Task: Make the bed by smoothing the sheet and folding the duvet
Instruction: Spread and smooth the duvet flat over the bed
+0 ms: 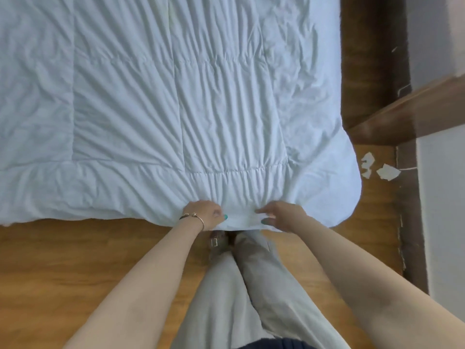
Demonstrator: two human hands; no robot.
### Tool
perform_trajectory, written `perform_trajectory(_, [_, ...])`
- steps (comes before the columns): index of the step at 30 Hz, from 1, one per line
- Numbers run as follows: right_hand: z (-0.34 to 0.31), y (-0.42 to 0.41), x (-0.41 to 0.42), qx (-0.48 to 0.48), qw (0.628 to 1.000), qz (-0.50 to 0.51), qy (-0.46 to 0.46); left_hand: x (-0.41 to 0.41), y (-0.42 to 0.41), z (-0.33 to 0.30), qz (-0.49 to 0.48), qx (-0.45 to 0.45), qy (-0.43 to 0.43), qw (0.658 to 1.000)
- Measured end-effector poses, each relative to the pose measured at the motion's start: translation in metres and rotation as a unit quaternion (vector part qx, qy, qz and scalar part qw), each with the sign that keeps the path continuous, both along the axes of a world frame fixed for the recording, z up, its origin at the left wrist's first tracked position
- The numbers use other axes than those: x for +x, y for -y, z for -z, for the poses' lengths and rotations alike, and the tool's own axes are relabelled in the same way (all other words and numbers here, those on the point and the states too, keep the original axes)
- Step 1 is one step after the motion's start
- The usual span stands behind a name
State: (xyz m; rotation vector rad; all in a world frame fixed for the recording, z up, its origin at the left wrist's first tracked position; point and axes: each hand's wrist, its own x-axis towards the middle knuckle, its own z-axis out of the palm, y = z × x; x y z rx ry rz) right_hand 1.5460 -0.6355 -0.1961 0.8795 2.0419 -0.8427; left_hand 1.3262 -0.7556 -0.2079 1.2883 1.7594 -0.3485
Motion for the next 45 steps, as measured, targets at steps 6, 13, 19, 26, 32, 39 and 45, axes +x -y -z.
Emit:
perform_trajectory(6, [-0.018, -0.041, 0.057, 0.139, 0.975, 0.161, -0.059, 0.063, -0.041, -0.013, -0.101, 0.112, 0.084, 0.985])
perform_trajectory(13, [-0.008, -0.130, 0.123, 0.178, 0.952, 0.249, 0.019, 0.167, -0.127, -0.007, -0.109, 0.136, 0.135, 0.975])
perform_trajectory(19, [0.026, -0.194, 0.158, -0.015, 0.962, 0.234, -0.139, 0.268, -0.202, 0.009, -0.173, 0.146, -0.059, 0.972])
perform_trajectory(26, [0.041, -0.212, 0.184, -0.139, 0.944, 0.209, -0.216, 0.310, -0.209, 0.023, -0.316, 0.179, -0.120, 0.924])
perform_trajectory(32, [0.040, -0.225, 0.183, -0.207, 0.927, 0.181, -0.257, 0.303, -0.192, 0.019, -0.290, 0.169, -0.085, 0.938])
perform_trajectory(39, [0.006, -0.197, 0.183, -0.217, 0.904, 0.189, -0.317, 0.301, -0.170, 0.001, -0.337, 0.199, -0.104, 0.914])
perform_trajectory(45, [0.002, -0.173, 0.245, -0.191, 0.929, 0.158, -0.275, 0.320, -0.148, -0.007, -0.215, 0.092, -0.099, 0.967])
